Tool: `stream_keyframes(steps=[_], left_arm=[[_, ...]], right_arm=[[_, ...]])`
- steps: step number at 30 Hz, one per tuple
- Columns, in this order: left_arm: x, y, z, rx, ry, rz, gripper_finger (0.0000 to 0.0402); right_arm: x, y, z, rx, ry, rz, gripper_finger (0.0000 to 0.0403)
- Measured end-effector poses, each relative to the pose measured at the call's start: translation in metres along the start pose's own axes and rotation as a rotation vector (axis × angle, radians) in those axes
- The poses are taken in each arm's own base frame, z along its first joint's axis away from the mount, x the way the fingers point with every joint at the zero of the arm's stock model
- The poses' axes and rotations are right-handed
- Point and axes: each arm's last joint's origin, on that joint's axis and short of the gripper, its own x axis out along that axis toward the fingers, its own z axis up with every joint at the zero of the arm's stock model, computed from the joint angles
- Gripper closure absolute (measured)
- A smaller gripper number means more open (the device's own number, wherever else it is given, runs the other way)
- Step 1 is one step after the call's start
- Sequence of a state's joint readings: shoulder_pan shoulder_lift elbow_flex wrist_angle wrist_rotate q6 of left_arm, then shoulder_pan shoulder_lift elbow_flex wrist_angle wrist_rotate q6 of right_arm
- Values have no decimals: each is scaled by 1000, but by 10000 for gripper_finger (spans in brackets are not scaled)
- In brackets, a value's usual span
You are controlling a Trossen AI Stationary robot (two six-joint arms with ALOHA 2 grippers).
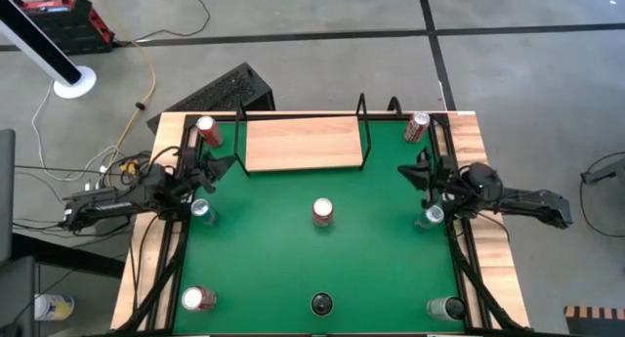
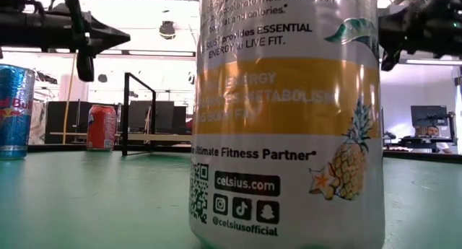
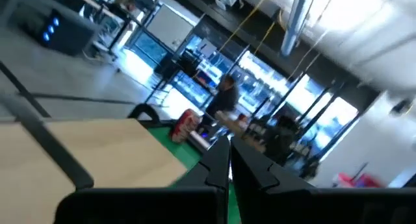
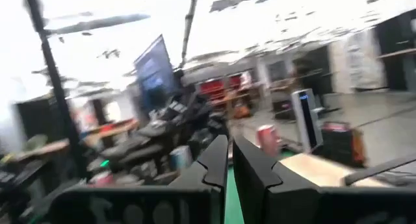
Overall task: Place canned beverage on shelf
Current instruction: Put the center orange soda can on the shelf
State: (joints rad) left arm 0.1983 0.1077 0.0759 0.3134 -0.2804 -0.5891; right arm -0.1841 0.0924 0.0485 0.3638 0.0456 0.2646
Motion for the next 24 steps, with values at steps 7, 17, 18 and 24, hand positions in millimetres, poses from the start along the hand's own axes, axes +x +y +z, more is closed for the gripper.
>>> stream_keyframes(steps=[7,17,18,24], left_arm=[[22,-8,7,240,114,24,402],[57,-18,21,402,225,-19,402],[61,-21,23,419,230,-31,402],[84,-33,34,496,247,-46,402]], right_arm=[[28,8,34,-57,47,-76,351],[99,30,89,-165,176,8,351],[106,33,93,-168,185,23,351],[152,50,102,-160,225,83,351]])
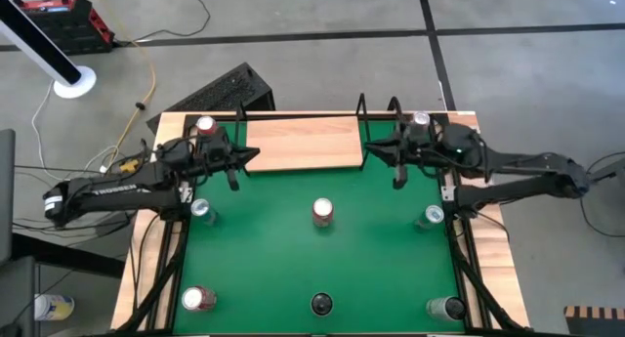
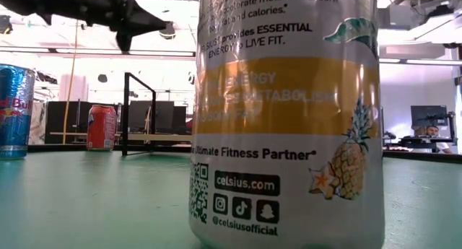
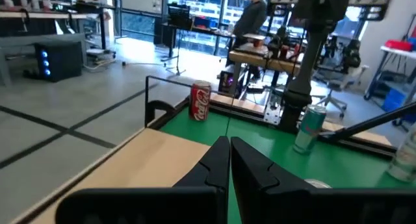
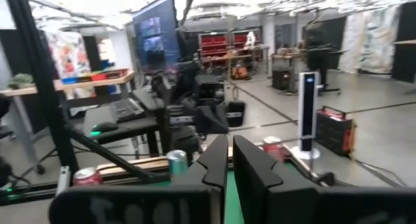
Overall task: Place canned beverage on shelf
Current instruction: Put the center orange soda can on the shelf
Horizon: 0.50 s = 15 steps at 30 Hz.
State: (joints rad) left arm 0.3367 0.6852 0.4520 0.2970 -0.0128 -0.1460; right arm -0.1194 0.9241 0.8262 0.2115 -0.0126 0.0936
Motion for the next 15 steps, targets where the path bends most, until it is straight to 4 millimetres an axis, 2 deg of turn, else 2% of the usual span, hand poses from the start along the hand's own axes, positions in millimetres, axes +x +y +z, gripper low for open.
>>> stream_keyframes(steps=[6,15], left_arm=[[20,-5,12,4,34,-93,402],[44,-23,17,2,90,-225,402]], right_arm=[[44,19,1,-21,63,112,351],[91,53,-7,-113,111,223,351]])
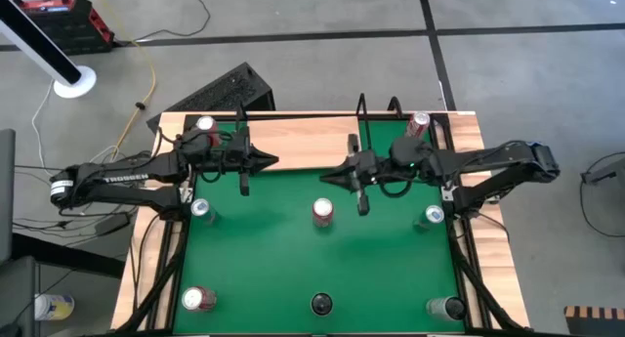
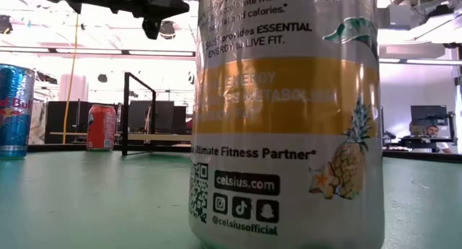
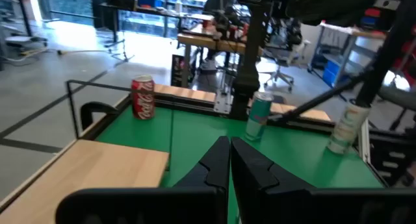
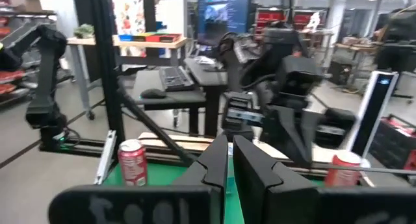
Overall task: Place canned beverage on shelf
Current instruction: Put the center orange soda can on the shelf
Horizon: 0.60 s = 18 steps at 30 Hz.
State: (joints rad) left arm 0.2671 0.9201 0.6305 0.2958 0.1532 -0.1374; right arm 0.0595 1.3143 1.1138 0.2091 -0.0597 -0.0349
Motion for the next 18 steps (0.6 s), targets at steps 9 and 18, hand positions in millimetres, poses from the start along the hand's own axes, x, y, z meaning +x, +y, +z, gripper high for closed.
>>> stream_keyframes(steps=[9,18], left_arm=[[14,-8,-9,22,54,-41,402],[15,-9,-10,22,60,-40,401]], right_arm=[[22,12,-2,22,19,45,351],[21,18,-7,97,81,49,351]])
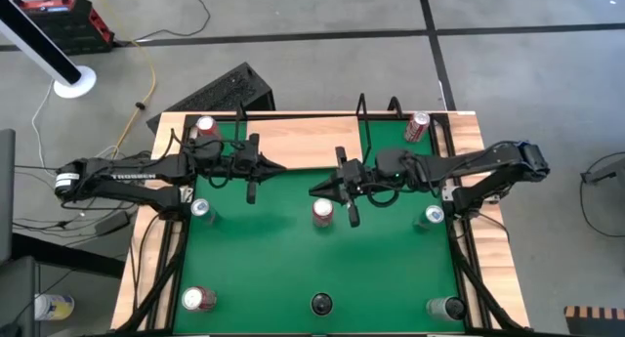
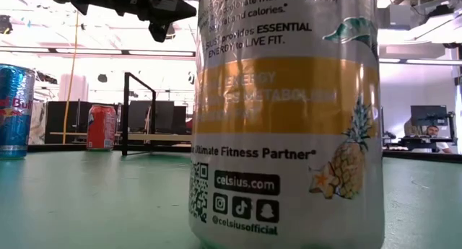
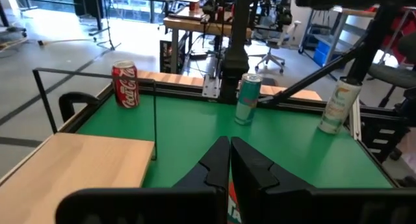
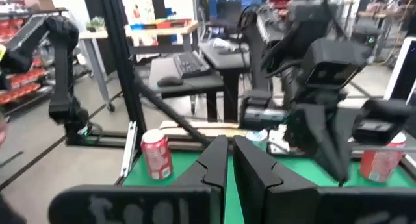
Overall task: Place canned beverage on shelf
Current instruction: Put the center orange soda can on the shelf
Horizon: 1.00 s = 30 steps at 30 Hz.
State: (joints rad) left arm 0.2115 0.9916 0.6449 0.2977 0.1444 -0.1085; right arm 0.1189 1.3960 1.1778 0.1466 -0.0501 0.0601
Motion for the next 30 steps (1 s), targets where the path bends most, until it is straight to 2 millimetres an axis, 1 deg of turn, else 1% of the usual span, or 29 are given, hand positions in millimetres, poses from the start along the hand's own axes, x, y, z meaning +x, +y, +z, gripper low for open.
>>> stream_keyframes(steps=[4,9,12,14,19,22,25,30], left_arm=[[0,1,0,45,-2,23,390],[0,1,0,86,-2,28,347],[0,1,0,112,-3,45,313],[0,1,0,141,-2,47,287],[3,-1,-2,176,10,31,216],[9,-1,-7,173,23,17,180],[18,0,-14,165,35,15,149],[35,3,-23,149,23,3,109]], right_arm=[[0,7,-5,14,48,-30,346],[0,13,-11,11,95,-116,315],[-1,14,-13,11,116,-175,280],[-2,14,-17,42,143,-212,252],[-6,12,-30,147,276,-262,176],[-10,12,-37,196,351,-280,144],[-19,13,-38,256,414,-251,131],[-42,12,-36,361,510,-256,128]])
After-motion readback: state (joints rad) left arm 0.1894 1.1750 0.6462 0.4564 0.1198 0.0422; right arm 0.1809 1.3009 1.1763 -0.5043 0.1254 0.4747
